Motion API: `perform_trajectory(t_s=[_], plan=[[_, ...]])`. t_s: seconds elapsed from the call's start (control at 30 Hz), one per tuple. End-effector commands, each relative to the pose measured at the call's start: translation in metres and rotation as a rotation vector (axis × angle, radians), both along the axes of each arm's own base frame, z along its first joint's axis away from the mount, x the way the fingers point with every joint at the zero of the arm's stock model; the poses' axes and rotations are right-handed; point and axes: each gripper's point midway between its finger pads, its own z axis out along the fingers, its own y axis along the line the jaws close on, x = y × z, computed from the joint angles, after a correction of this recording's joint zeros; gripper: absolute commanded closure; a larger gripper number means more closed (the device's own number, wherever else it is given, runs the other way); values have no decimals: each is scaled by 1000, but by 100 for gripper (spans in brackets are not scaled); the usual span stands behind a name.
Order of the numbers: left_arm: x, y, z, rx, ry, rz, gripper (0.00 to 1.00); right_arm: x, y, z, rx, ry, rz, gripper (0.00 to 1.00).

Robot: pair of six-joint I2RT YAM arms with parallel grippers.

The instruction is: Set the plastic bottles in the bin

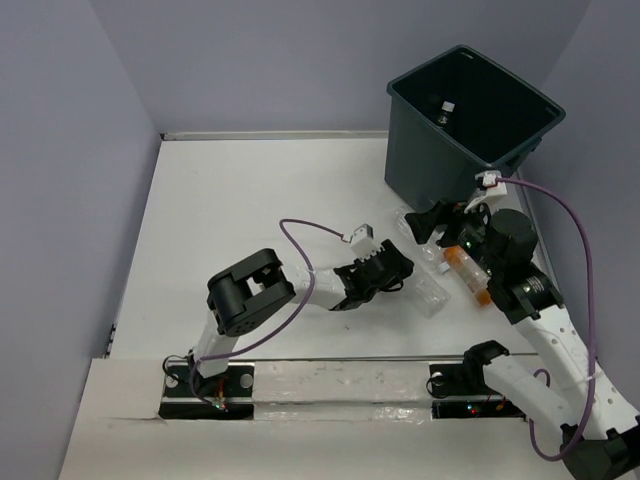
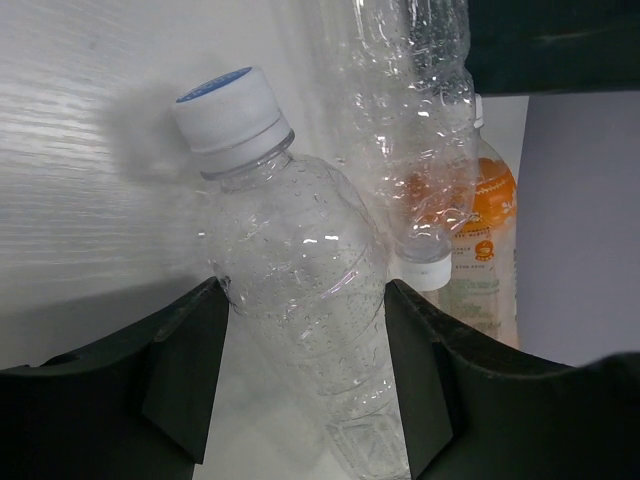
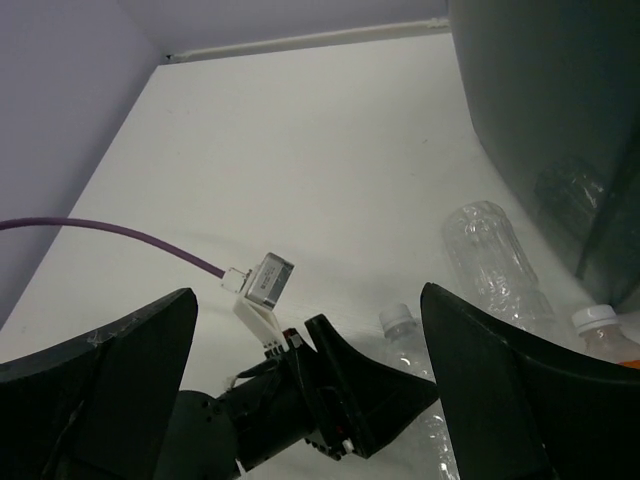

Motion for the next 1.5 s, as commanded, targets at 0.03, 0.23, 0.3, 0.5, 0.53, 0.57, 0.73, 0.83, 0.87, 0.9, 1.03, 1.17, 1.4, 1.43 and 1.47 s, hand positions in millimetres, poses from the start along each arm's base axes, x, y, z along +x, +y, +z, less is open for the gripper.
perform_trajectory(t_s=[0.03, 0.23, 0.3, 0.5, 0.53, 0.57, 0.73, 0.83, 0.87, 0.9, 1.03, 1.17, 1.4, 1.43, 1.47], plan=[[3, 64, -26, 193, -39, 86, 38, -22, 2, -16, 38, 49, 38, 3], [6, 111, -33, 272, -67, 125, 52, -38, 5, -47, 19, 143, 71, 4], [7, 125, -29, 294, -95, 145, 53, -40, 6, -56, 14, 168, 84, 4], [5, 158, 17, 280, -202, 176, 62, -51, 34, -89, 34, 264, 207, 4], [3, 163, 18, 289, -208, 173, 65, -53, 38, -92, 40, 272, 227, 4], [3, 167, 23, 291, -226, 176, 66, -52, 40, -97, 42, 286, 232, 4], [1, 174, 51, 246, -279, 175, 73, -54, 65, -124, 21, 347, 312, 3], [-1, 177, 62, 217, -296, 177, 76, -62, 85, -138, 15, 384, 374, 2], [-2, 179, 65, 206, -301, 177, 80, -64, 94, -144, 11, 388, 403, 2], [-2, 179, 67, 201, -302, 178, 80, -66, 98, -142, 13, 377, 418, 2], [-5, 179, 74, 177, -310, 165, 82, -69, 116, -164, -40, 420, 469, 0], [-10, 181, 91, 123, -326, 155, 83, -62, 124, -168, -65, 398, 487, 0], [-24, 183, 132, 3, -374, 98, 84, -63, 140, -152, -25, 364, 557, 9], [-26, 185, 140, -16, -386, 96, 83, -62, 142, -143, -5, 347, 561, 15], [-28, 184, 144, -23, -394, 83, 82, -62, 143, -130, 24, 327, 556, 24]])
